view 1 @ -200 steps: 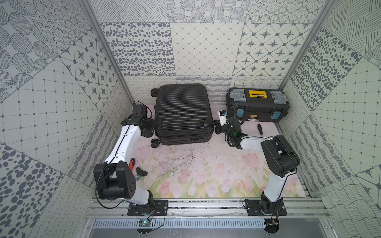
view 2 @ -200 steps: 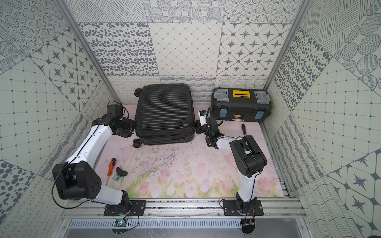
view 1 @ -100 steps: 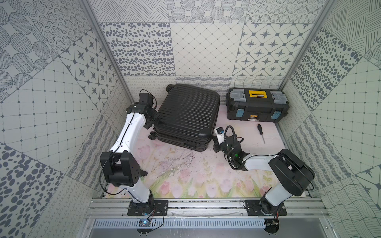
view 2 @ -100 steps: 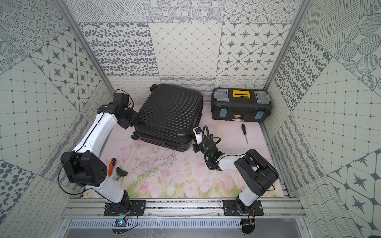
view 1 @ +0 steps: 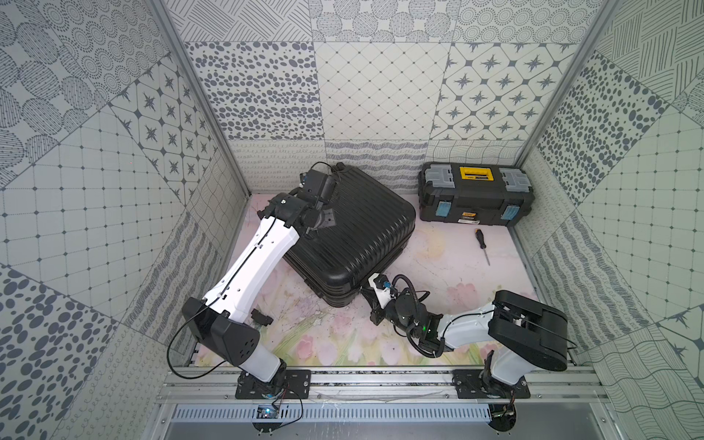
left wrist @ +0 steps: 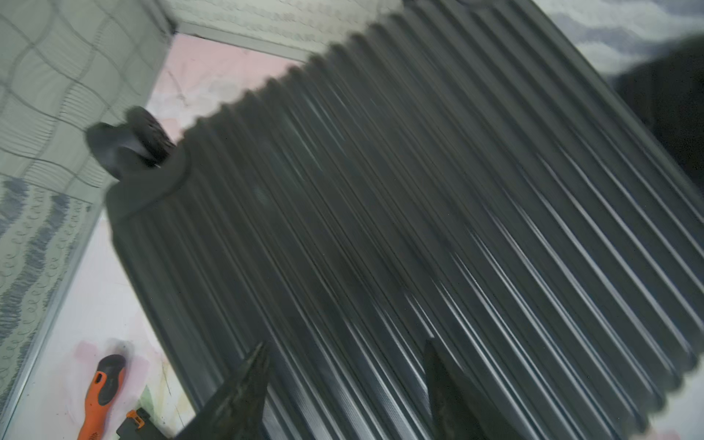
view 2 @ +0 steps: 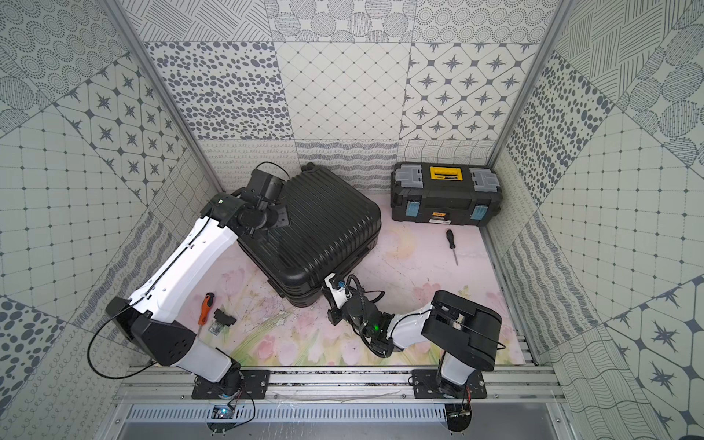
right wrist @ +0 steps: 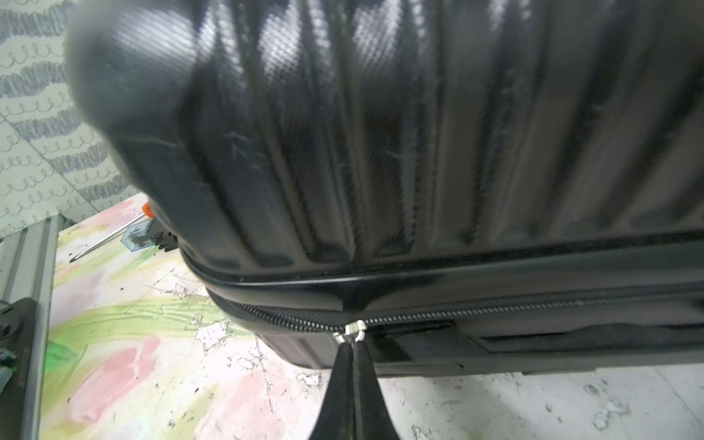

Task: Open the suitcase zippers
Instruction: Adjust the suitcase at the center of the board, then unzip the zipper on the suitcase.

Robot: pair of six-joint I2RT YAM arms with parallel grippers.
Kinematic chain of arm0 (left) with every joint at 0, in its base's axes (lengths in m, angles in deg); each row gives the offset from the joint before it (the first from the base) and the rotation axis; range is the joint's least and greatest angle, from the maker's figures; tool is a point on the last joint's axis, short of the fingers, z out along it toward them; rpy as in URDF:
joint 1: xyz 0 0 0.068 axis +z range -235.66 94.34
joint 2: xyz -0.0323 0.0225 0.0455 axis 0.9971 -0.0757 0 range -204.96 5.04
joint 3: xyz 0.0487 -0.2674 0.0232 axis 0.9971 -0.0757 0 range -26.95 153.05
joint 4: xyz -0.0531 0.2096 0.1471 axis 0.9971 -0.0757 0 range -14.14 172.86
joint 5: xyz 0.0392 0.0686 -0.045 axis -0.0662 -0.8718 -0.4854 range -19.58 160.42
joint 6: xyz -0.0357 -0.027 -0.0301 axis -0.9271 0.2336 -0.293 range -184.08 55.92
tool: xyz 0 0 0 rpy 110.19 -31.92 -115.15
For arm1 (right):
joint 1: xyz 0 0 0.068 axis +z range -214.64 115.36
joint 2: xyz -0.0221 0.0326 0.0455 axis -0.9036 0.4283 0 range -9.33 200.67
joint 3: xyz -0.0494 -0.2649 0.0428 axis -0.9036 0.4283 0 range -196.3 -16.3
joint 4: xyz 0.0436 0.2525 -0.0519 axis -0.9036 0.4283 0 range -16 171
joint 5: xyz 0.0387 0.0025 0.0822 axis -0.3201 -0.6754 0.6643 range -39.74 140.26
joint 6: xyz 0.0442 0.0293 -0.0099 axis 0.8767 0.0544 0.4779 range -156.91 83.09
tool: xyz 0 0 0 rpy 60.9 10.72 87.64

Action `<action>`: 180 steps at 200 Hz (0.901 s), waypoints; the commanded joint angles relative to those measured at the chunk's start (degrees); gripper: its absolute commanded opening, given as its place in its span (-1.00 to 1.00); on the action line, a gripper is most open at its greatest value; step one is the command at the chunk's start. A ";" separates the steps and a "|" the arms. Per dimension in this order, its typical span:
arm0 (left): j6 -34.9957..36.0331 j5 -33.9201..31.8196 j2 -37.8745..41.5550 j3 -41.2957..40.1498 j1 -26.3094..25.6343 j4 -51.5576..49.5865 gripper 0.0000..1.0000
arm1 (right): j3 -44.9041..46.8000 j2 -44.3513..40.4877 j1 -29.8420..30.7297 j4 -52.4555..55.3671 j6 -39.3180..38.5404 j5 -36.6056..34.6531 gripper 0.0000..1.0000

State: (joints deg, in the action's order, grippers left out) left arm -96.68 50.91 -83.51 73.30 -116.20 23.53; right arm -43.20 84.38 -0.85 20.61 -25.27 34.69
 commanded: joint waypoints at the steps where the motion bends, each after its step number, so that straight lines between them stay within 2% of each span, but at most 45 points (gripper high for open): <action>1: -1.13 10.07 4.21 -5.75 -8.89 0.41 0.25 | 1.28 2.42 -0.19 0.59 1.88 -6.34 -1.00; 26: -5.92 13.69 6.11 -10.41 -13.16 1.41 0.24 | 0.80 3.31 -0.33 0.01 1.33 -7.61 -1.00; 52: -7.56 14.67 7.52 -14.63 -15.44 2.92 0.24 | 0.83 4.02 -0.31 -0.22 1.67 -8.03 -1.00; 133: -7.41 10.36 5.50 -16.63 -15.51 -1.88 0.25 | 3.24 -1.65 -3.12 2.66 -0.26 -10.10 -1.00; 180: -6.19 9.32 5.36 -14.99 -15.45 -3.97 0.25 | 3.89 -3.87 -10.72 4.96 -1.06 -7.05 -1.00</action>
State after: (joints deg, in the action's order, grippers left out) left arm -102.60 60.02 -77.35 58.02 -131.68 27.99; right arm -40.90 81.21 -6.51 21.29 -25.65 30.47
